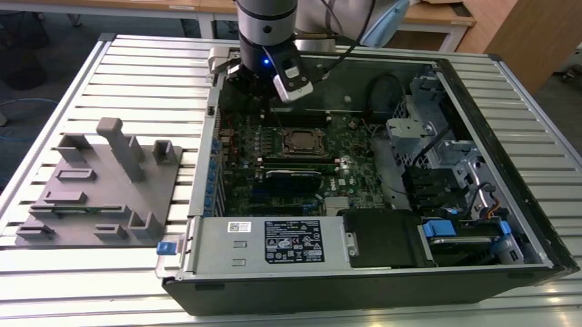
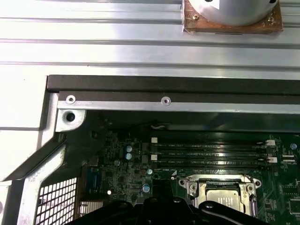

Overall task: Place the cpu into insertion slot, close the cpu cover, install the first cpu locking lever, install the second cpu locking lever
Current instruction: 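Install the first cpu locking lever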

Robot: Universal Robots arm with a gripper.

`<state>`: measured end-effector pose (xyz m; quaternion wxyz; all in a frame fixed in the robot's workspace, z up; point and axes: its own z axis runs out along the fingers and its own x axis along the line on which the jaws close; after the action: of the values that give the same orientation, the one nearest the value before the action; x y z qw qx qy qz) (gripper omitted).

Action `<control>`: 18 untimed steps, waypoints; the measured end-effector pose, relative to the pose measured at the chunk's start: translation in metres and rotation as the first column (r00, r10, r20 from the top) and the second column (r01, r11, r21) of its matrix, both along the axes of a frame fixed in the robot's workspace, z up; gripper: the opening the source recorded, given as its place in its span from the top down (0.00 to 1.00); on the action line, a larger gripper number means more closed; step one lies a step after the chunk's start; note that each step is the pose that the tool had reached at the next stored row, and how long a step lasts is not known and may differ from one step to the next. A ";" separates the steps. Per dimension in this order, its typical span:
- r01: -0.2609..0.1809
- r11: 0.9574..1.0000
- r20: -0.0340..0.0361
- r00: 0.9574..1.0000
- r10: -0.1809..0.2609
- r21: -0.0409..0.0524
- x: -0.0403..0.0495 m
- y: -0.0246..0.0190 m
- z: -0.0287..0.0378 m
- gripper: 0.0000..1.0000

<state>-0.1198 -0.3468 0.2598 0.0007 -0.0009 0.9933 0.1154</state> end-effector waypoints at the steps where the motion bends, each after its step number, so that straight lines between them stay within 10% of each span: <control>1: 0.000 1.000 0.000 1.000 0.000 0.001 -0.0003 -0.0001 -0.0007 0.90; 6: -0.001 0.999 0.000 1.000 0.001 0.036 -0.0005 -0.0002 -0.0025 0.90; 18: -0.002 0.997 0.000 1.000 0.002 0.081 -0.0006 -0.0006 -0.0079 0.90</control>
<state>-0.1204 -0.3474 0.2519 0.0006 -0.0020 0.9878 0.1558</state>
